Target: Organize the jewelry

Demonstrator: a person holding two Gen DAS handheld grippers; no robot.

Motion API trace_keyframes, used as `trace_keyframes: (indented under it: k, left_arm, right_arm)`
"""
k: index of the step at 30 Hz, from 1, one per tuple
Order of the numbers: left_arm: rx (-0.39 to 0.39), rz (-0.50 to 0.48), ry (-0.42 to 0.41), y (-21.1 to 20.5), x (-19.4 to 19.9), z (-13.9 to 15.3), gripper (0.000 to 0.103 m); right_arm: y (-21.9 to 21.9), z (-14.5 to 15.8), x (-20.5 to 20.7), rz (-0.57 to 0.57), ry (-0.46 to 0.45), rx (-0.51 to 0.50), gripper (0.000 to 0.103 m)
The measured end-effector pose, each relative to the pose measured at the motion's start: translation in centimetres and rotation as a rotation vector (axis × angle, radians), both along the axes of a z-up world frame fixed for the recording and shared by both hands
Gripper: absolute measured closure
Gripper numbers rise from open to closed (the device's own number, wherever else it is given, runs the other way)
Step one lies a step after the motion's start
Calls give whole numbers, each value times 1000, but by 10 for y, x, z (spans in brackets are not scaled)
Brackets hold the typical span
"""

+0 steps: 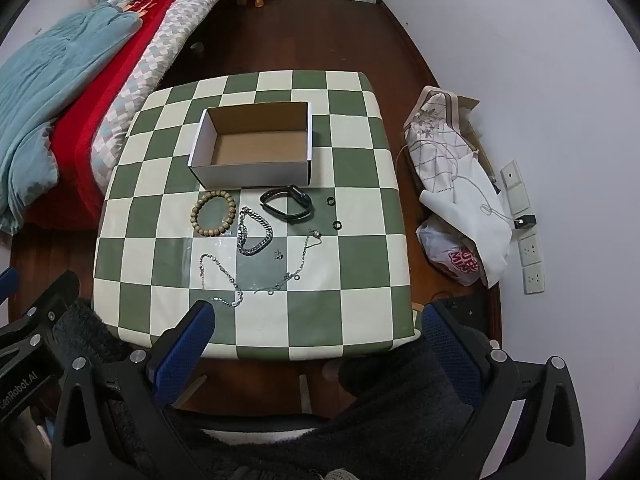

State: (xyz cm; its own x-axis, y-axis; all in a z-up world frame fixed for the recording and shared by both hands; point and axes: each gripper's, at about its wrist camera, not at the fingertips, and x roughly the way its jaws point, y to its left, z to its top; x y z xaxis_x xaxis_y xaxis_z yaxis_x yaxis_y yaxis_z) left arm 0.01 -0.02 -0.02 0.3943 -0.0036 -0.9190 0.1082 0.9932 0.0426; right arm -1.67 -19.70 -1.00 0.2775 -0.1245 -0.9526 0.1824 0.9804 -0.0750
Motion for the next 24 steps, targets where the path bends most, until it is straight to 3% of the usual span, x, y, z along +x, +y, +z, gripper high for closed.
trace_keyframes:
  k: [24]
  left_arm:
    - [-4, -1, -20, -2, 1, 8, 0]
  right_arm:
    - [0, 11, -4, -1, -10, -1, 0]
